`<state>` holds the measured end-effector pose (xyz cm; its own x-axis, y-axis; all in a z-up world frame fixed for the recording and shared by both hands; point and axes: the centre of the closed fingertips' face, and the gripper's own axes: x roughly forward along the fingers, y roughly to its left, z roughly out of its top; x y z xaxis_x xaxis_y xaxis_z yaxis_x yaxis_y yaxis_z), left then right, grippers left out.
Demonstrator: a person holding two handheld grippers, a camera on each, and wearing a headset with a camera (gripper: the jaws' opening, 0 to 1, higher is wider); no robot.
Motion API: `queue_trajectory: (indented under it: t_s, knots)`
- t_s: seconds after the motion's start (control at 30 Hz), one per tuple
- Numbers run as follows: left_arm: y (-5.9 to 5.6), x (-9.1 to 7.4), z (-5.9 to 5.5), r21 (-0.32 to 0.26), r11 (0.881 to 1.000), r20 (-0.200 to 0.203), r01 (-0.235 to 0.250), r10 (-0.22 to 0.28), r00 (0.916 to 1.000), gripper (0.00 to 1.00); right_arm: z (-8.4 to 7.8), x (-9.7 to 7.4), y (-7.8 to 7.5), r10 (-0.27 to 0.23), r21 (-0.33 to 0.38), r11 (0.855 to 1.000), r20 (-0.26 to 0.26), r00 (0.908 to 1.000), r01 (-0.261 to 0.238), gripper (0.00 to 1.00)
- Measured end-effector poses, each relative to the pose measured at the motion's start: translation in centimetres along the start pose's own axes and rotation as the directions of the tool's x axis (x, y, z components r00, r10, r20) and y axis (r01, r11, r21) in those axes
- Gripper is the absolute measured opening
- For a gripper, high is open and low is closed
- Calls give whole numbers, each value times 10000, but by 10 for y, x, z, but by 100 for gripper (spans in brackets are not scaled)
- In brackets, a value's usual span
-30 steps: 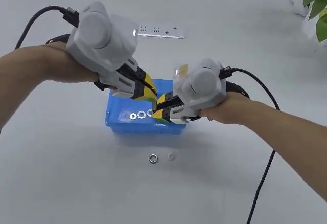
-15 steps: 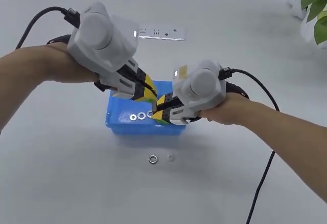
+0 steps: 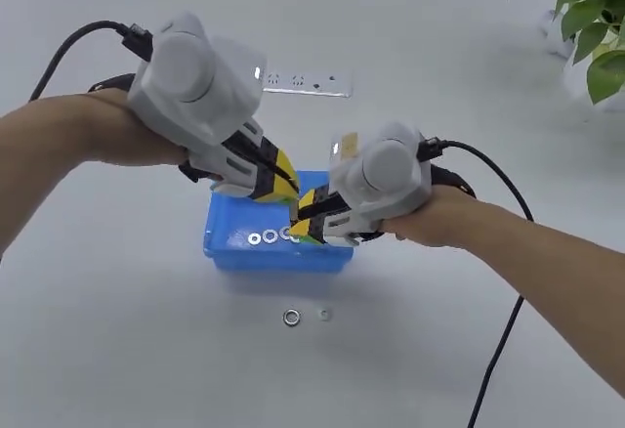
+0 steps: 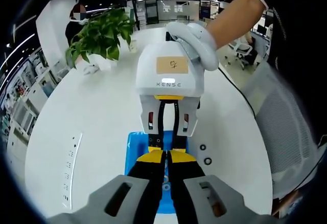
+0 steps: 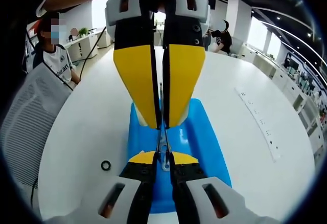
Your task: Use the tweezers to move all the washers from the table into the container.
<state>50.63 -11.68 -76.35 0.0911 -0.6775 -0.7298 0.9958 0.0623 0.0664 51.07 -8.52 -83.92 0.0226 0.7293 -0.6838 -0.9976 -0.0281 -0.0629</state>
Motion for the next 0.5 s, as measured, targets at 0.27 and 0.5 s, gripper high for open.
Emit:
queue_trajectory:
  t_s: [0.27,0.5]
  knots:
    - [-7,-13,10,158,9998,-59,-149,150,9999,5,13,-10,5,-98,-191,9998,89,9999,100,12]
    - [-16,-21,16,211,9995,-88,-219,221,9997,5,20,-17,14,-180,-285,9994,135,9997,184,12]
